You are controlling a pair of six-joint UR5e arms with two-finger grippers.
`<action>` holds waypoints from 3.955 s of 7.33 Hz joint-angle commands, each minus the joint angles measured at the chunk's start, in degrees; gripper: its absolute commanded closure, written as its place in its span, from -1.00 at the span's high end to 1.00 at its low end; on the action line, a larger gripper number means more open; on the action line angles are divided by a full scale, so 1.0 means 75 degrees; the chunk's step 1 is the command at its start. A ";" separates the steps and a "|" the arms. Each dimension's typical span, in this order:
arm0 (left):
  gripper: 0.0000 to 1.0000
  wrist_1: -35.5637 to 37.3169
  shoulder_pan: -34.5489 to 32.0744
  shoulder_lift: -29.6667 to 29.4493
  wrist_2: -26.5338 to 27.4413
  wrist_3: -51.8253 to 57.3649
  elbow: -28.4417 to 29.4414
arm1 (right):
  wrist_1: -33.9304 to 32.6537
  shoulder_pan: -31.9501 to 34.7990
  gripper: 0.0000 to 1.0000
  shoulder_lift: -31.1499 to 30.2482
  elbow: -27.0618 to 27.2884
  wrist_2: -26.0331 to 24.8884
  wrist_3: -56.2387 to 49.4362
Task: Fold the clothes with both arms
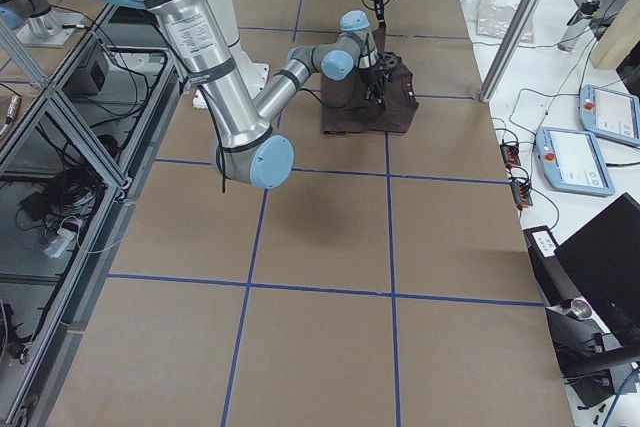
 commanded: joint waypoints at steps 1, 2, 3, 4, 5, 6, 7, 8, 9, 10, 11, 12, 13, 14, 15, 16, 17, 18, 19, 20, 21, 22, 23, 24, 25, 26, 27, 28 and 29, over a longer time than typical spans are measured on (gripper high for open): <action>-1.00 -0.1138 -0.0024 -0.0340 0.0208 0.0040 0.1594 | 0.1032 0.0099 -1.00 0.0323 -0.1390 0.0004 -0.0103; -1.00 -0.1270 -0.0012 -0.0480 0.0337 0.0052 0.2040 | 0.1302 0.0123 -1.00 0.0312 -0.1696 0.0004 -0.0115; -1.00 -0.1457 -0.0012 -0.0551 0.0338 0.0052 0.2288 | 0.1386 0.0146 -1.00 0.0312 -0.1815 0.0004 -0.0104; -1.00 -0.1587 0.0011 -0.0552 0.0338 0.0052 0.2326 | 0.1387 0.0135 -1.00 0.0323 -0.1816 0.0004 -0.0104; -1.00 -0.1600 0.0012 -0.0552 0.0338 0.0052 0.2338 | 0.1387 0.0135 -0.93 0.0335 -0.1805 0.0004 -0.0115; 0.09 -0.1611 0.0023 -0.0552 0.0327 0.0099 0.2326 | 0.1375 0.0077 0.98 0.0335 -0.1816 -0.0054 -0.0394; 0.99 -0.1623 0.0012 -0.0517 0.0338 0.0598 0.2233 | 0.1398 0.0088 1.00 0.0370 -0.1793 -0.0055 -0.0675; 1.00 -0.1739 0.0000 -0.0401 0.0280 0.0731 0.1965 | 0.1399 0.0227 1.00 0.0359 -0.1642 0.0049 -0.1142; 1.00 -0.1729 0.0000 -0.0249 0.0268 0.0732 0.1534 | 0.1433 0.0460 1.00 0.0289 -0.1525 0.0677 -0.1738; 1.00 -0.1752 0.0046 0.0182 0.0256 0.0709 0.0868 | 0.1422 0.0660 1.00 0.0056 -0.1152 0.1159 -0.1825; 1.00 -0.1822 0.0116 0.0824 0.0117 0.0604 0.0096 | 0.1422 0.0674 1.00 -0.0108 -0.0882 0.1210 -0.1826; 1.00 -0.1857 0.0407 0.1527 0.0023 0.0081 -0.0689 | 0.1422 0.0662 1.00 -0.0098 -0.0867 0.1164 -0.1826; 0.98 -0.1881 0.0793 0.2044 0.0057 -0.0539 -0.1289 | 0.1434 0.0685 1.00 -0.0098 -0.0867 0.1175 -0.1826; 0.48 -0.2299 0.1075 0.2548 0.0092 -0.1265 -0.1481 | 0.1422 0.0697 1.00 -0.0098 -0.0867 0.1176 -0.1826; 0.12 -0.2836 0.1391 0.2948 0.0359 -0.1806 -0.1471 | 0.1422 0.0686 1.00 -0.0098 -0.0867 0.1176 -0.1826; -0.04 -0.2923 0.1684 0.3045 0.0571 -0.2229 -0.1471 | 0.1422 0.0685 1.00 -0.0098 -0.0867 0.1164 -0.1826; -0.08 -0.2924 0.1954 0.3034 0.0723 -0.2651 -0.1436 | 0.1422 0.0697 1.00 -0.0098 -0.0867 0.1152 -0.1826; -0.08 -0.2924 0.2154 0.2988 0.0853 -0.2956 -0.1436 | 0.1434 0.0697 1.00 -0.0098 -0.0867 0.1152 -0.1826; -0.08 -0.2924 0.2284 0.2964 0.0866 -0.3180 -0.1424 | 0.1422 0.0697 1.00 -0.0098 -0.0867 0.1152 -0.1826; -0.08 -0.2924 0.2378 0.2917 0.0889 -0.3194 -0.1401 | 0.1434 0.0709 1.00 -0.0110 -0.0867 0.1140 -0.1826; -0.17 -0.2912 0.2472 0.2789 0.1086 -0.3229 -0.1343 | 0.1434 0.0697 1.00 -0.0110 -0.0867 0.1140 -0.1826; -0.59 -0.2912 0.2542 0.2788 0.1088 -0.3217 -0.1307 | 0.1434 0.0697 1.00 -0.0110 -0.0867 0.1140 -0.1826; -0.96 -0.2912 0.2543 0.2788 0.1100 -0.3229 -0.1318 | 0.1434 0.0697 1.00 -0.0122 -0.0867 0.1140 -0.1826; -1.00 -0.2912 0.2543 0.2823 0.1112 -0.3206 -0.1330 | 0.1434 0.0697 1.00 -0.0133 -0.0867 0.1129 -0.1815; -1.00 -0.2912 0.2520 0.2904 0.1100 -0.3148 -0.1400 | 0.1434 0.0697 1.00 -0.0133 -0.0867 0.1129 -0.1815; -1.00 -0.2877 0.2450 0.2951 0.1088 -0.2973 -0.1354 | 0.1434 0.0697 1.00 -0.0145 -0.0867 0.1129 -0.1815; -1.00 -0.2854 0.2194 0.2964 0.1100 -0.2252 -0.1272 | 0.1434 0.0697 1.00 -0.0157 -0.0867 0.1117 -0.1815; -1.00 -0.2877 0.1576 0.2917 0.1077 -0.1491 -0.0866 | 0.1434 0.0697 1.00 -0.0157 -0.0867 0.1117 -0.1815; -1.00 -0.2947 0.0921 0.2685 0.1065 -0.0799 -0.0247 | 0.1434 0.0697 1.00 -0.0157 -0.0867 0.1117 -0.1815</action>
